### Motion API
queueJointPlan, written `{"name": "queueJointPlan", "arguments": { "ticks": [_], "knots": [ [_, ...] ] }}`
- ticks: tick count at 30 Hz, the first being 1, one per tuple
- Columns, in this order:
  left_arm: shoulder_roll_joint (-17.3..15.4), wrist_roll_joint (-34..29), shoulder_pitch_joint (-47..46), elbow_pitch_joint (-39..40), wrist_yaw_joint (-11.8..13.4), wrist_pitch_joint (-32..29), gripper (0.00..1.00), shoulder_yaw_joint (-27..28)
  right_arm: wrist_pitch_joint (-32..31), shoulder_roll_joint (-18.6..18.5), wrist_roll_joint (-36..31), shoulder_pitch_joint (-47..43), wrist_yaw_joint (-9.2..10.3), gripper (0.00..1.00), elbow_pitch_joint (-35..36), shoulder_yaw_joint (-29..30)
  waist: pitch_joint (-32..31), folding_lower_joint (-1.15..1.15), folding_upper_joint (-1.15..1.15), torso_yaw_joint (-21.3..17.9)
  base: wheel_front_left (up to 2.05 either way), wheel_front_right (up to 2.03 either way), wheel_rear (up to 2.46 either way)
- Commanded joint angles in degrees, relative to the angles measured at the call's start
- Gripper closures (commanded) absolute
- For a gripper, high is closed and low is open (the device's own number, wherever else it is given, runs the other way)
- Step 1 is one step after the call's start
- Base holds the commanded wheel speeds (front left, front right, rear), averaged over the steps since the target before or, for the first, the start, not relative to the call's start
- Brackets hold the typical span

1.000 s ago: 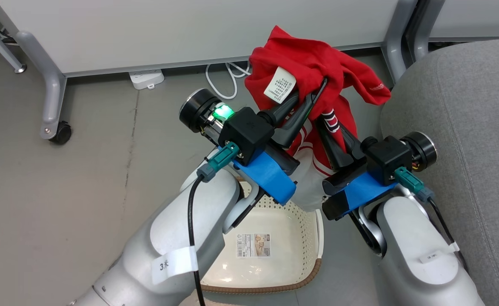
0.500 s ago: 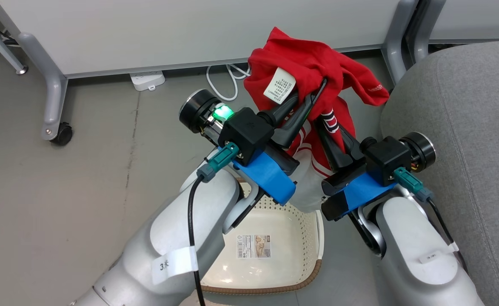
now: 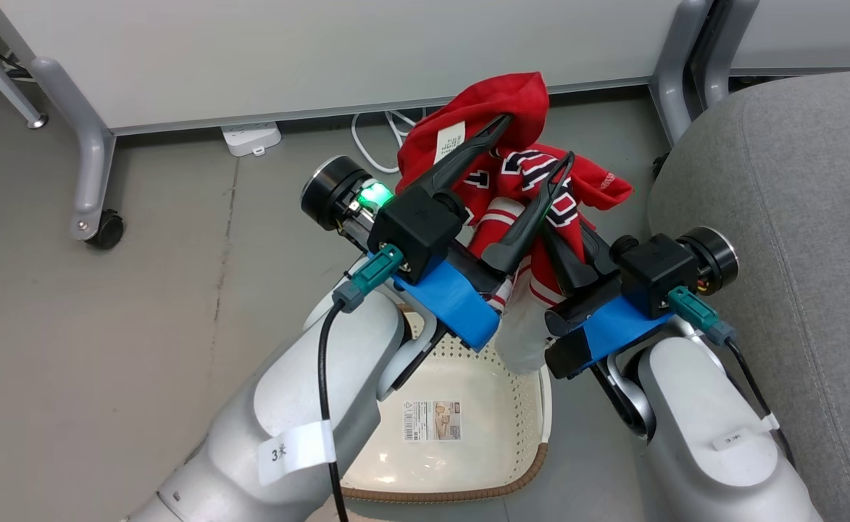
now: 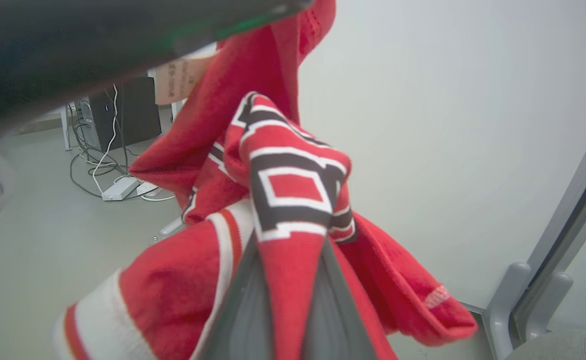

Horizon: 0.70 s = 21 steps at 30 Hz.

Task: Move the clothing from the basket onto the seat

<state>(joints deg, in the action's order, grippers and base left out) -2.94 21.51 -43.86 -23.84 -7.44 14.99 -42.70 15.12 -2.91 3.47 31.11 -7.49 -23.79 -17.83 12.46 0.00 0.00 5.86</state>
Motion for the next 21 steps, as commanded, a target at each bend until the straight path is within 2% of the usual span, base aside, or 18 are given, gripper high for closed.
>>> {"name": "queueJointPlan", "arguments": {
  "ticks": [1, 10, 21],
  "knots": [
    [0.07, -0.35, 0.0, 0.08, -0.04, 0.29, 0.0, 0.37, 0.05, 0.03, 0.32, 0.0, -0.01, 1.0, -0.08, 0.0, 0.09, 0.0, 0.0, -0.03, 0.0, 0.0, 0.0],
    [0.07, -0.94, 0.1, -0.3, -0.04, 0.28, 0.0, 0.75, 0.05, 0.03, 0.42, 0.44, -0.01, 1.0, 0.5, 0.87, 0.87, 0.0, 0.0, -1.11, 0.0, 0.0, 0.0],
    [-1.12, -1.89, 0.21, -1.4, -0.04, 0.24, 0.0, -0.19, 0.05, 0.0, -0.4, -0.5, -0.01, 1.0, 3.08, 4.73, 2.98, 0.0, 0.0, -5.85, 0.0, 0.0, 0.0]
  ]
}}
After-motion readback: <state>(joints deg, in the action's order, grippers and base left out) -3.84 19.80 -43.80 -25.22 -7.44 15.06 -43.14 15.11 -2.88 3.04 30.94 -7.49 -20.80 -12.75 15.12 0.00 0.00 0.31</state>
